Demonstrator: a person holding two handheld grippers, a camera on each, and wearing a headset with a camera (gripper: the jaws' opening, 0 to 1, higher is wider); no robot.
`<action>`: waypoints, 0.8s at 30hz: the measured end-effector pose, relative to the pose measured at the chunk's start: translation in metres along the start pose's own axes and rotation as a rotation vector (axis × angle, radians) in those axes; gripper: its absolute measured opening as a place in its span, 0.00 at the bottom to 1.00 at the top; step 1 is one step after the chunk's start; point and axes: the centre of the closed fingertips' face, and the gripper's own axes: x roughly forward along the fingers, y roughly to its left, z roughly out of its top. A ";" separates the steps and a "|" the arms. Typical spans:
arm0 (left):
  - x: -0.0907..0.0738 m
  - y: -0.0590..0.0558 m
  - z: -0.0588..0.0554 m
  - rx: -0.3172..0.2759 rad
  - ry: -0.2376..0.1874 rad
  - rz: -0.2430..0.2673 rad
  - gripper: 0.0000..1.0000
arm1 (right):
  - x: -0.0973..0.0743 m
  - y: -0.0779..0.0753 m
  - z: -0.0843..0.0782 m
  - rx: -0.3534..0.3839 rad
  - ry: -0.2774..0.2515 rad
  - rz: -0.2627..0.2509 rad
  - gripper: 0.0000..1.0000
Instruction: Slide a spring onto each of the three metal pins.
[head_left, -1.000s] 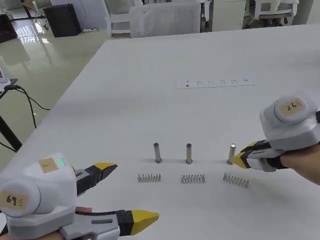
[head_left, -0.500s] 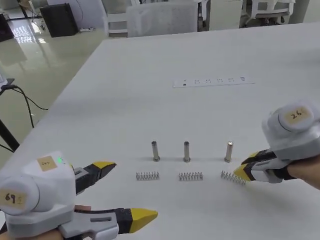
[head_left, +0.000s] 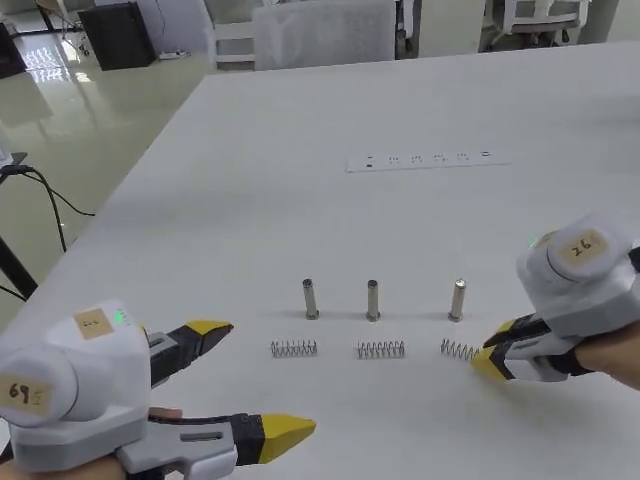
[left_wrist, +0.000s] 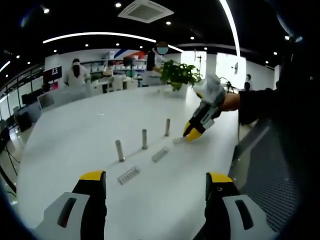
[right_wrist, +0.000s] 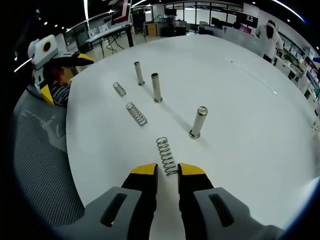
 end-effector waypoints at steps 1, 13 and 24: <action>0.000 0.000 0.000 -0.001 0.000 0.000 0.78 | 0.001 0.000 -0.002 -0.007 0.008 -0.002 0.13; 0.001 0.001 0.000 -0.006 -0.002 -0.002 0.78 | 0.004 0.001 -0.007 -0.045 0.037 -0.004 0.11; 0.002 0.001 0.000 -0.008 -0.003 -0.007 0.78 | 0.005 0.001 -0.006 -0.093 0.046 -0.014 0.08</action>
